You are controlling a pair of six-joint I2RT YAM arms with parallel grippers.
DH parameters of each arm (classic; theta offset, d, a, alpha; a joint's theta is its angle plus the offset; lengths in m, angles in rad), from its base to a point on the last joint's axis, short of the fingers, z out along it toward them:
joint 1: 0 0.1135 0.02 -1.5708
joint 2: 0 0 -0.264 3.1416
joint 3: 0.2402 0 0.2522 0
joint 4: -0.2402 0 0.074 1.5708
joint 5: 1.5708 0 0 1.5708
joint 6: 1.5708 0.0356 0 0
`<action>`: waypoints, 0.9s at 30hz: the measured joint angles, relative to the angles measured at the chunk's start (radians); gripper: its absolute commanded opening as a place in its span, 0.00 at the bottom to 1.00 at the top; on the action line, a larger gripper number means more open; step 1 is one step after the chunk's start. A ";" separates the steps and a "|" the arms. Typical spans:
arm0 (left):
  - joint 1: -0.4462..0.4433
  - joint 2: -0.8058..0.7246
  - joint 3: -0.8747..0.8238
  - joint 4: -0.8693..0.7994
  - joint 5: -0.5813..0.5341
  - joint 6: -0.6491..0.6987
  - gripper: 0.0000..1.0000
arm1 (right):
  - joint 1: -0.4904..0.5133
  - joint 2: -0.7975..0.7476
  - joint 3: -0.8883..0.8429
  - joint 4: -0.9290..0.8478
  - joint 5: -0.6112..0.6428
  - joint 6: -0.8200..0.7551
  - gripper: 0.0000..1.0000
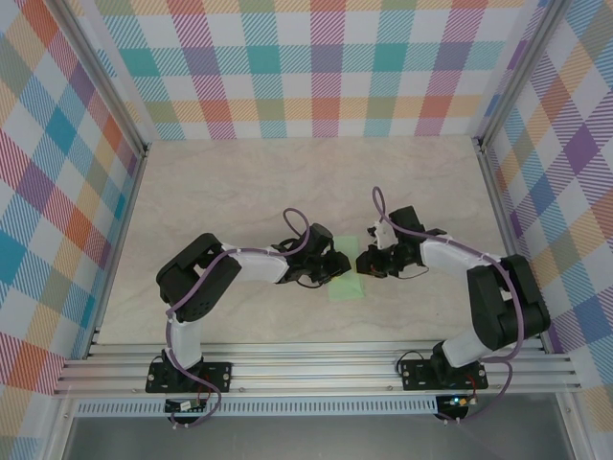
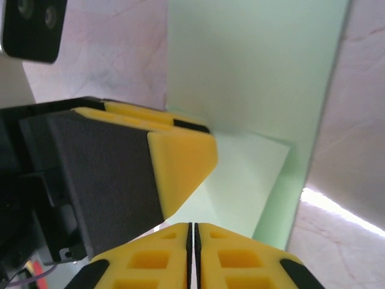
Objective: Fold a paper plane with a square sheet of paper (pick it up from the middle)
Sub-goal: Fold the triangle a second time at the center of the table.
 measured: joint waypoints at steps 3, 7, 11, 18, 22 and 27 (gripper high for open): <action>0.000 0.000 0.000 0.000 0.000 0.000 0.32 | 0.000 0.018 -0.008 -0.001 -0.041 0.003 0.11; 0.000 0.000 0.000 0.000 0.000 0.000 0.32 | 0.004 0.051 -0.009 -0.003 -0.077 0.002 0.12; 0.000 0.001 0.000 0.000 0.000 0.000 0.32 | 0.013 0.085 -0.009 -0.016 -0.079 -0.002 0.13; 0.000 0.001 0.000 0.000 0.000 0.000 0.32 | 0.039 0.119 -0.003 -0.043 -0.047 -0.001 0.15; 0.000 0.001 0.000 0.000 0.000 0.000 0.32 | 0.042 0.129 0.013 -0.063 0.005 0.006 0.16; 0.000 0.001 0.000 0.000 0.000 0.000 0.32 | 0.042 0.133 0.016 -0.082 0.060 0.023 0.16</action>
